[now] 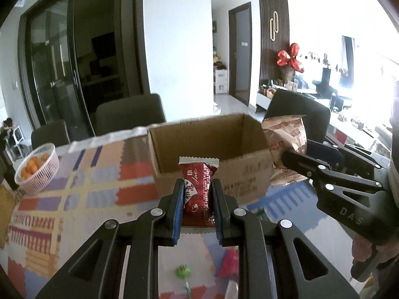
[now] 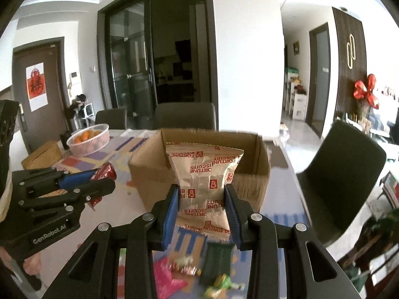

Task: Organize snacks
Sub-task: 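Carry both snacks into the cardboard box and open both tools, then move both tools back toward the lollipop and pink packet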

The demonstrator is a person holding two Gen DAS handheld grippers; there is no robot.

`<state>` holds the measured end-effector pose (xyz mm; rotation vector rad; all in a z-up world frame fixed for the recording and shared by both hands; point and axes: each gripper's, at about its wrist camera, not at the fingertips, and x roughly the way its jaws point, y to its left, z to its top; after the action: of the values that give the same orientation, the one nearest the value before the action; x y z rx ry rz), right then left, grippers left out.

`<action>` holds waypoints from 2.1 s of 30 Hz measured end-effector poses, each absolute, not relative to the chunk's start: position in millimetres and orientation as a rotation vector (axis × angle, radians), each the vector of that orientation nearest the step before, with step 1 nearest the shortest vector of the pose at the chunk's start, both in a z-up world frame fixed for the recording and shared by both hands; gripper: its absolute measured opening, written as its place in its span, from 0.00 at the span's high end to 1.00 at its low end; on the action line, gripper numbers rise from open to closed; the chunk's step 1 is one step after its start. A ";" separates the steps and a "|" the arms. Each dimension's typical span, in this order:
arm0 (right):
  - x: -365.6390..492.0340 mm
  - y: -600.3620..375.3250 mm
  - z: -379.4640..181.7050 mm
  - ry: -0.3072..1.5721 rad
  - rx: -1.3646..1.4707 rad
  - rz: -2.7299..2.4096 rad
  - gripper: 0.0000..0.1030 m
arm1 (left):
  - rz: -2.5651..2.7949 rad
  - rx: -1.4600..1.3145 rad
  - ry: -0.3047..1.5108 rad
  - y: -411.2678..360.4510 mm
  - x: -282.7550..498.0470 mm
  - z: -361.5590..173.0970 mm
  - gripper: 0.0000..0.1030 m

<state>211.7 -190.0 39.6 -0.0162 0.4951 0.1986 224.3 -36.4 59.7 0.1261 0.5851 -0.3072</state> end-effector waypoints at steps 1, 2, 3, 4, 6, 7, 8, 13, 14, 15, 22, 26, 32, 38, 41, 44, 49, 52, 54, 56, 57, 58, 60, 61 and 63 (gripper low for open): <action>216.5 -190.5 43.1 0.493 -0.016 0.198 0.64 | -0.309 0.128 0.581 -36.7 227.8 63.1 0.79; 222.4 -191.3 46.7 0.491 -0.014 0.202 0.64 | -0.311 0.130 0.577 -37.2 233.0 66.6 0.79; 228.5 -191.8 49.9 0.492 -0.011 0.204 0.64 | -0.307 0.131 0.573 -37.7 238.4 70.0 0.79; 232.6 -192.1 52.8 0.492 -0.008 0.205 0.64 | -0.307 0.135 0.571 -38.4 244.0 72.8 0.79; 244.7 -194.1 56.9 0.498 -0.004 0.204 0.64 | -0.307 0.140 0.569 -39.5 252.9 75.7 0.79; 248.7 -195.0 57.9 0.501 -0.001 0.203 0.64 | -0.307 0.142 0.568 -40.2 256.8 76.9 0.79; 256.4 -196.3 59.1 0.508 0.002 0.203 0.64 | -0.306 0.146 0.569 -40.8 261.7 77.6 0.79; 285.0 -199.1 61.9 0.535 0.010 0.190 0.64 | -0.321 0.140 0.581 -42.2 291.6 77.0 0.79; 288.3 -198.6 62.3 0.537 0.005 0.194 0.64 | -0.326 0.137 0.585 -42.5 295.1 76.5 0.79; 293.6 -198.3 62.9 0.542 0.000 0.195 0.64 | -0.334 0.131 0.594 -43.0 300.9 75.5 0.79; 322.3 -202.4 54.6 0.591 0.002 0.198 0.64 | -0.339 0.102 0.660 -44.7 334.9 66.5 0.79; 331.4 -204.8 48.2 0.618 0.009 0.195 0.64 | -0.340 0.091 0.702 -47.8 348.5 56.6 0.78; 336.6 -203.7 38.5 0.646 -0.036 0.152 0.41 | -0.270 0.120 0.684 -49.0 343.8 53.6 0.43; 311.3 -208.2 44.3 0.608 -0.039 0.121 0.34 | -0.240 0.169 0.635 -44.9 311.0 62.6 0.42; 292.8 -204.2 49.4 0.588 -0.040 0.149 0.34 | -0.241 0.183 0.615 -42.2 291.5 67.1 0.40; 278.6 -199.5 53.6 0.577 -0.036 0.177 0.34 | -0.252 0.184 0.600 -36.6 272.9 71.8 0.38; 252.3 -189.2 57.8 0.555 -0.028 0.204 0.34 | -0.259 0.180 0.593 -25.9 244.7 72.9 0.37; 236.3 -179.2 55.6 0.550 -0.050 0.220 0.34 | -0.263 0.199 0.602 -22.9 233.6 69.5 0.37; 229.7 -173.1 53.1 0.554 -0.069 0.232 0.34 | -0.254 0.208 0.605 -18.9 226.2 64.6 0.37; 222.7 -167.3 50.1 0.564 -0.082 0.246 0.34 | -0.255 0.202 0.615 -14.7 218.6 59.9 0.37; 219.5 -164.8 48.3 0.569 -0.085 0.251 0.34 | -0.256 0.191 0.619 -12.1 215.4 57.9 0.37; 216.8 -162.3 45.9 0.578 -0.086 0.257 0.34 | -0.260 0.177 0.626 -8.8 211.4 55.3 0.37; 212.1 -157.5 40.0 0.599 -0.094 0.272 0.34 | -0.258 0.168 0.636 -4.4 204.1 49.6 0.37; 209.9 -156.7 37.0 0.606 -0.098 0.278 0.34 | -0.257 0.173 0.642 -2.4 200.6 45.7 0.37; 206.2 -151.9 29.4 0.629 -0.112 0.291 0.34 | -0.249 0.178 0.652 0.8 194.7 38.9 0.37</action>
<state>206.2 -151.9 29.4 -0.1118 0.6290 0.2911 194.7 0.8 38.9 0.1778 0.6518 -0.2492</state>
